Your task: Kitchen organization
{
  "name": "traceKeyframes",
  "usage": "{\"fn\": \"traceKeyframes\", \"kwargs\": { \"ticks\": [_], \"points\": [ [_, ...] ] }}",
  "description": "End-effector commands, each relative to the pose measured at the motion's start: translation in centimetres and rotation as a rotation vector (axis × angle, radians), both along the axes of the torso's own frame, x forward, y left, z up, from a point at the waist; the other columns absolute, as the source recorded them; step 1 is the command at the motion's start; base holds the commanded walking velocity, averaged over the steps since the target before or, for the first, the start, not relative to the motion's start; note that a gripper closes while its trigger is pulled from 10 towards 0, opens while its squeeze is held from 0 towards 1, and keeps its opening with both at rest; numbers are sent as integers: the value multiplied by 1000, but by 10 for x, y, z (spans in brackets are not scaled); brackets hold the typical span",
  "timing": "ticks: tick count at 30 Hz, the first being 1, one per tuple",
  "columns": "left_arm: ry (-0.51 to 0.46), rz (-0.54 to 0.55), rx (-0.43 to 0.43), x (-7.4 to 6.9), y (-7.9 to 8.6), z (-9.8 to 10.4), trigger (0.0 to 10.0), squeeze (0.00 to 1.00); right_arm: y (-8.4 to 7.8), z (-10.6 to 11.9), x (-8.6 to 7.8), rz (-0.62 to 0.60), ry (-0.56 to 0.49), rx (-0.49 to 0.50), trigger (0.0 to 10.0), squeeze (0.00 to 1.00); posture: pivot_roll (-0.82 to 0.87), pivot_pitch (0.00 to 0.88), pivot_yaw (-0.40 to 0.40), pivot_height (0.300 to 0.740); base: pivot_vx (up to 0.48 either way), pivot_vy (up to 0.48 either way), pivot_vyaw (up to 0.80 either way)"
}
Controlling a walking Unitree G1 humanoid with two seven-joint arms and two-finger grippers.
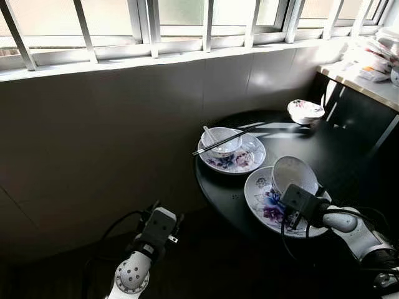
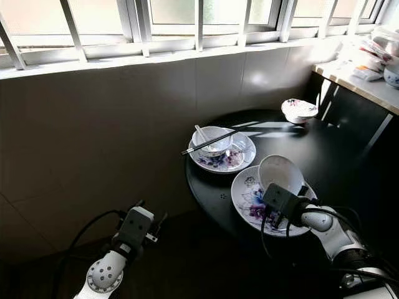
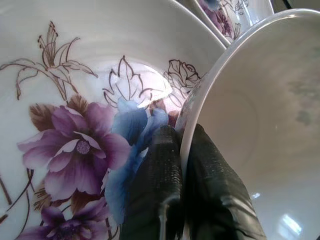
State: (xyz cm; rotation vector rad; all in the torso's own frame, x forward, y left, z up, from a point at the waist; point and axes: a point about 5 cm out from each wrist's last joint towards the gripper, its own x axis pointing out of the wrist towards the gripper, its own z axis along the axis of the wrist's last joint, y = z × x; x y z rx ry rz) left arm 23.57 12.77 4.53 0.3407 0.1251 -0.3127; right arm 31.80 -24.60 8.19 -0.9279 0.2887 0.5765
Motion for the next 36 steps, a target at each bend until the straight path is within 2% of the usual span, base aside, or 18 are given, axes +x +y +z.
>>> {"fn": "traceKeyframes", "kwargs": {
  "ticks": [1, 6, 7, 9, 11, 12, 13, 15, 16, 18, 20, 21, 24, 36],
  "points": [
    [7, 1, -12, 1, -1, 0, 10000, 0, 6, 10, 5, 17, -93, -16, 0, 0, 16, 0, -47, 740, 0, 0, 0],
    [7, 1, -19, 1, -1, 0, 10000, 0, 15, 26, 11, -22, -291, -8, 0, 0, 13, 0, -48, 740, 0, 0, 0],
    [7, 1, -19, 1, -1, 0, 10000, 0, 15, 26, 11, -22, -291, -8, 0, 0, 13, 0, -48, 740, 0, 0, 0],
    [7, 1, -22, 1, -2, 0, 10000, 0, 18, 31, 11, -43, -364, 13, 0, 0, 12, 0, -50, 740, 0, 0, 0],
    [6, 0, -25, 1, -2, 0, 10000, 0, 22, 38, 11, -49, -427, 45, 0, 0, 12, 0, -50, 740, 0, 0, 0],
    [4, 1, -28, 1, -2, 1, 10000, 0, 30, 45, 9, -39, -486, 102, 0, 0, 12, 0, -50, 740, 0, 0, 0],
    [4, 1, -28, 1, -2, 1, 10000, 0, 30, 45, 9, -39, -486, 102, 0, 0, 12, 0, -50, 740, 0, 0, 0],
    [-17, 6, -42, 1, -1, 3, 10000, 0, 46, 48, 5, 6, -518, 166, 0, 0, 7, 0, -49, 740, 0, 0, 291],
    [-17, 6, -42, 1, -1, 3, 10000, 0, 46, 48, 5, 6, -518, 166, 0, 0, 7, 0, -49, 740, 0, 0, 581],
    [-33, 7, -52, 1, 0, 5, 10000, 0, 60, 46, -1, 55, -548, 179, 0, 0, 11, 0, -49, 740, 0, 0, 800],
    [-37, 13, -60, 1, 1, 6, 10000, 0, 66, 45, -4, 67, -561, 191, 0, 0, 12, 0, -48, 740, 0, 0, 800],
    [-45, 34, -81, 1, 3, 8, 10000, 0, 76, 42, -9, 97, -555, 213, 0, 0, 13, 0, -49, 740, 0, 0, 800],
    [-49, 40, -83, 1, 4, 8, 10000, 0, 85, 40, -17, 117, -558, 232, 0, 0, 14, 0, -49, 740, 0, 0, 800],
    [-60, 43, -90, 1, 5, 9, 10000, 0, 92, 39, -22, 124, -563, 241, 0, 0, 15, 0, -48, 740, 0, 333, 800]
  ]
}}
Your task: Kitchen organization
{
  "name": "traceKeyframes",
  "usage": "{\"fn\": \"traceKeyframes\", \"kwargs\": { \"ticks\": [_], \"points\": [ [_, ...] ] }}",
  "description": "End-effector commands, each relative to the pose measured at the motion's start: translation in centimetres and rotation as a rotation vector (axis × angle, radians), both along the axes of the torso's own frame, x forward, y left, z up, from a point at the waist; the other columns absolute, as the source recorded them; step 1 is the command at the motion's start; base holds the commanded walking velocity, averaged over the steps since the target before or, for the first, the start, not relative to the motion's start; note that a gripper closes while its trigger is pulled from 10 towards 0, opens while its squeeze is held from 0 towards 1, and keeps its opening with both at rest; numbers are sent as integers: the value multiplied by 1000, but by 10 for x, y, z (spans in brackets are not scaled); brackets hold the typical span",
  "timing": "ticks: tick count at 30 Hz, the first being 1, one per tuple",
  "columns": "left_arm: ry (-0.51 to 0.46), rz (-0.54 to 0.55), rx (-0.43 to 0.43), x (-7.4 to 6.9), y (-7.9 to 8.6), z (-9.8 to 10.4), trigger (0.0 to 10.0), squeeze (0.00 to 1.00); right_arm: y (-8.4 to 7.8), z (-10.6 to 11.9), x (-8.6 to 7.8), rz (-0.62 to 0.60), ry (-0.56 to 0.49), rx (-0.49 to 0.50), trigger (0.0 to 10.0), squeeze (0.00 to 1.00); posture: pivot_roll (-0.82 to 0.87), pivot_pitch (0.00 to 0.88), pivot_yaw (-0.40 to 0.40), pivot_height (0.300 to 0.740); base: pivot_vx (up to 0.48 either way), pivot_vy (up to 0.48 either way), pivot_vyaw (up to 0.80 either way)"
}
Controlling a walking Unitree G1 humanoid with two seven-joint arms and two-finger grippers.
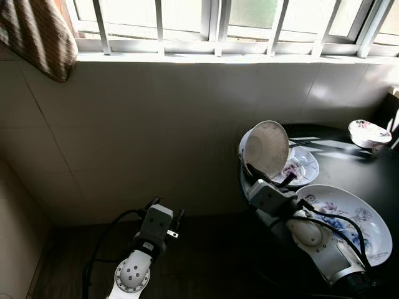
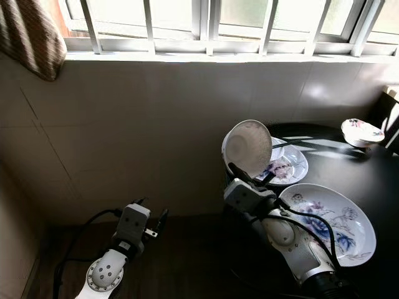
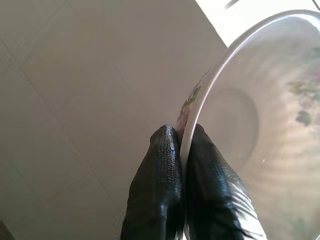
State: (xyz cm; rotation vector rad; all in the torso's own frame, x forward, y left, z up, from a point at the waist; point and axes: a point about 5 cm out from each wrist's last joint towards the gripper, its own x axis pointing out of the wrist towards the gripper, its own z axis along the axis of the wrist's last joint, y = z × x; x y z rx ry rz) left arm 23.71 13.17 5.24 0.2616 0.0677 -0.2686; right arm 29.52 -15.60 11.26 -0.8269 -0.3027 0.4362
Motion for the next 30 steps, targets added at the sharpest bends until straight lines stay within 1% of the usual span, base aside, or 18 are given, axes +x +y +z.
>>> {"fn": "traceKeyframes", "kwargs": {
  "ticks": [1, 17, 30],
  "points": [
    [-10, 3, -5, 0, 1, 2, 10000, 0, 3, 8, 1, 12, -39, -3, 0, 0, 15, 0, -48, 740, 0, 0, 800],
    [-36, 5, -2, 1, 2, 5, 10000, 0, 9, 8, -1, 2, -35, 11, 0, 0, 18, 0, -48, 740, 0, 0, 800],
    [-77, 48, -8, 2, 5, 10, 10000, 0, 10, 12, 0, -1, -51, 21, 0, 0, 16, 0, -52, 740, 0, 0, 800]
  ]
}}
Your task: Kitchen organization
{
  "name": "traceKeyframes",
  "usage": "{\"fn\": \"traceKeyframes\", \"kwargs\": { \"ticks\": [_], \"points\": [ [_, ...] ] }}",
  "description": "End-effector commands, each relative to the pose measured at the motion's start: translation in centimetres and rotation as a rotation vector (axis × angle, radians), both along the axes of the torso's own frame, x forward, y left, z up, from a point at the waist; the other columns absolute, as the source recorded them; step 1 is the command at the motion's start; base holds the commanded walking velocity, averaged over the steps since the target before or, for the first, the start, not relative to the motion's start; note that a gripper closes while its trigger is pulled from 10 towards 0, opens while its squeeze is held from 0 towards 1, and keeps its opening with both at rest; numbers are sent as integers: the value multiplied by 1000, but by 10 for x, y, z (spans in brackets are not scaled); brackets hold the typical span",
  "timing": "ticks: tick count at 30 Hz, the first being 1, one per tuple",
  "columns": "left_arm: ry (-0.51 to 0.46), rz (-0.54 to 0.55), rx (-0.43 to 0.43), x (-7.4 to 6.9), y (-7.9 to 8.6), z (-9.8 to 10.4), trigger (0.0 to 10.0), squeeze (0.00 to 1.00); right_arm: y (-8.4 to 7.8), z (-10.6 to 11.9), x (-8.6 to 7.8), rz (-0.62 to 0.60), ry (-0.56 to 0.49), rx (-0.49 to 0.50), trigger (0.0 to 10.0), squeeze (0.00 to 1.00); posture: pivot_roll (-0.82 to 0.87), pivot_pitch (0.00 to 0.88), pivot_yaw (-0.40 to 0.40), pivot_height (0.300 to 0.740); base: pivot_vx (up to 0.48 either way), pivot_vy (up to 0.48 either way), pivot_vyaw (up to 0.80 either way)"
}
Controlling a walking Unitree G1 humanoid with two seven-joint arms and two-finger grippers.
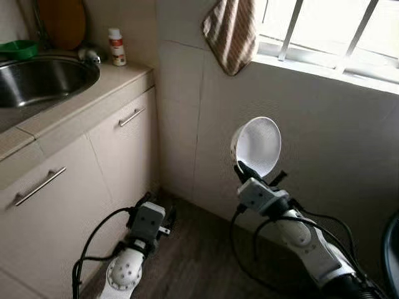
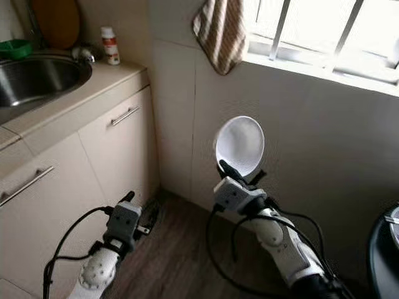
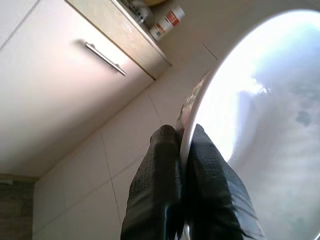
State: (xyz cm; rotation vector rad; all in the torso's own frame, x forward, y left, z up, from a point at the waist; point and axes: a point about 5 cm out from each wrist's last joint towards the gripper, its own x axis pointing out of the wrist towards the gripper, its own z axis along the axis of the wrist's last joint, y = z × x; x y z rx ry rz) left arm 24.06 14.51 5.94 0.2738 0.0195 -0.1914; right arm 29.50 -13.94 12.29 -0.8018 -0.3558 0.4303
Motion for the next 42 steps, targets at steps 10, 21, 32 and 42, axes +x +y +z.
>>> {"fn": "traceKeyframes", "kwargs": {
  "ticks": [10, 21, 32, 42],
  "points": [
    [-71, 24, -11, 1, -3, 10, 10000, 0, -6, 10, 2, -35, -52, 24, 0, 0, 18, 0, -52, 740, 28, 0, 800],
    [-111, 60, -3, 5, 0, 16, 10000, 0, -5, 32, 4, -32, -139, 150, 0, 0, 21, 0, -52, 740, 348, 0, 185],
    [-267, 114, 7, 22, 8, 51, 10000, 0, 0, 54, 9, -24, -233, 159, 0, 0, 24, 0, -55, 740, 467, 0, 582],
    [-426, 119, 6, 34, 7, 92, 10000, 0, 2, 71, 16, -13, -282, 173, 0, 0, 24, 0, -55, 740, 480, 0, 800]
  ]
}}
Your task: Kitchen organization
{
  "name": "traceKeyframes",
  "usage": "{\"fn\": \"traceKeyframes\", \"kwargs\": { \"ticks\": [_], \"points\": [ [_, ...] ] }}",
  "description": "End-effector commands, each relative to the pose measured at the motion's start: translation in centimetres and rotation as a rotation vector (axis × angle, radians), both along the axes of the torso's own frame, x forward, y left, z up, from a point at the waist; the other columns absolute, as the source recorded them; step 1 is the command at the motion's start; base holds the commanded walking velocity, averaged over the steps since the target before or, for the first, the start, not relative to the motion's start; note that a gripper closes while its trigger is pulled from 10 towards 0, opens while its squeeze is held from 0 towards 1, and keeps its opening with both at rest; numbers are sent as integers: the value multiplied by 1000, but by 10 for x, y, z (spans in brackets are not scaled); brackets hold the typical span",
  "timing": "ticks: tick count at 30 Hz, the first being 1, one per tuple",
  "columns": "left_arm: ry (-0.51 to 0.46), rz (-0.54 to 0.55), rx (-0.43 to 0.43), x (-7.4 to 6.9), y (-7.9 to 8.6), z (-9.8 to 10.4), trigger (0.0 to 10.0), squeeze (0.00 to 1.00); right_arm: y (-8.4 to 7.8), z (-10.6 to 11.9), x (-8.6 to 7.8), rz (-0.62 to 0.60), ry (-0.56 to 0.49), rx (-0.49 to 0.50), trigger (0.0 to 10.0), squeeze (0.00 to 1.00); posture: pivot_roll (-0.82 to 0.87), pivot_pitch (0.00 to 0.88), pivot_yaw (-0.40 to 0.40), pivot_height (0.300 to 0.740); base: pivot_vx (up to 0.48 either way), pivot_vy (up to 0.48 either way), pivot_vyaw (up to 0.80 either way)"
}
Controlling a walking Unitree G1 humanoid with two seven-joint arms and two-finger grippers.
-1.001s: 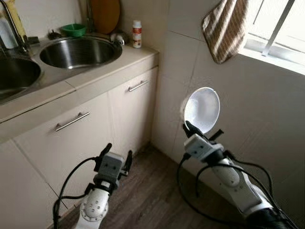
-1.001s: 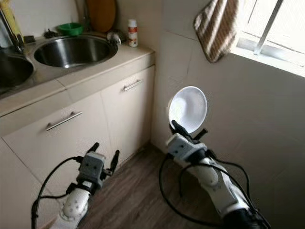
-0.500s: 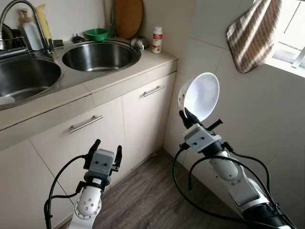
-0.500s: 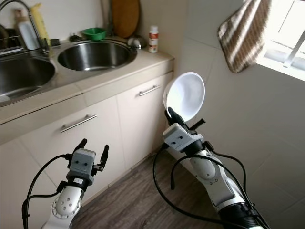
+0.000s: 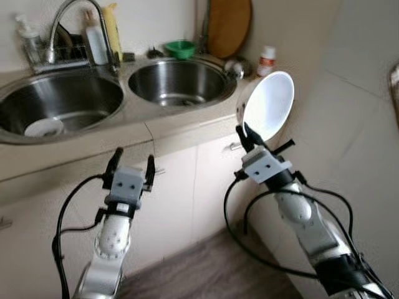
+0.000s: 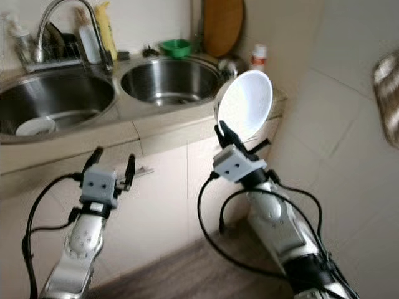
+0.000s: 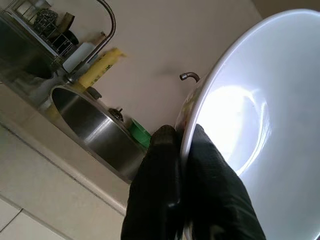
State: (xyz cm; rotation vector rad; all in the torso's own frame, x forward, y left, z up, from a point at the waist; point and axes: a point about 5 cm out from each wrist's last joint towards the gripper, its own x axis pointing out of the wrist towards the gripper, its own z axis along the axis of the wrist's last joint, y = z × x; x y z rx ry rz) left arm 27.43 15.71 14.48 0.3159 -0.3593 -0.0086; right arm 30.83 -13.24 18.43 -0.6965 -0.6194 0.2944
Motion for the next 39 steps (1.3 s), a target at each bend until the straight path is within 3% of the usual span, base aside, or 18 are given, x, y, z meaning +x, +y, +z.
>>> {"fn": "traceKeyframes", "kwargs": {
  "ticks": [1, 15, 16, 20, 25, 26, 27, 28, 31, 33, 36, 39],
  "points": [
    [-25, -7, -1, 0, -5, 7, 10000, 0, -5, 9, 2, -13, -27, 10, 0, 0, 24, 0, -55, 740, 480, 0, 800],
    [-84, 18, -14, 1, -3, 26, 10000, 0, 0, 20, 10, 20, -44, 35, 0, 0, 33, 0, -58, 740, 480, 0, 800],
    [-94, 18, -16, 1, -3, 29, 10000, 0, -1, 22, 12, 15, -25, 86, 0, 0, 36, 0, -58, 740, 480, 0, 0],
    [-100, 18, -17, 1, -2, 31, 10000, 0, -5, 26, 16, -2, -16, 127, 0, 0, 40, 0, -59, 740, 467, 0, 0],
    [-106, 9, -25, 0, -3, 33, 10000, 0, -14, 26, 28, -39, 76, 212, 0, 0, 39, 0, -58, 740, 374, 0, 0],
    [-119, 1, -33, 0, -4, 36, 10000, 0, -16, 24, 34, -47, 145, 241, 3647, 0, 40, 0, -58, 740, 0, 0, 0],
    [-127, -3, -39, -1, -5, 38, 10000, 0, -17, 22, 39, -50, 201, 256, 9059, 0, 40, 0, -58, 740, 0, 0, 0],
    [-133, -6, -39, -1, -5, 39, 10000, 0, -18, 21, 42, -48, 238, 282, 10000, 0, 42, 0, -57, 740, 0, 0, 0],
    [-146, -11, -38, -1, -6, 40, 10000, 0, -19, 17, 49, -41, 340, 329, 10000, 0, 41, 0, -57, 740, 0, 0, 0],
    [-150, -10, -43, -1, -6, 42, 10000, 0, -20, 4, 59, -32, 559, 408, 10000, 0, 43, 0, -58, 740, 0, 0, 0],
    [-148, -11, -39, -1, -7, 42, 10000, 0, -20, -2, 63, -37, 649, 410, 10000, 0, 47, 0, -61, 740, 0, 0, 0],
    [-144, -12, -38, -2, -7, 42, 10000, 0, -29, -6, 72, -100, 762, 485, 10000, 0, 50, 0, -62, 740, 0, 0, 0]
  ]
}}
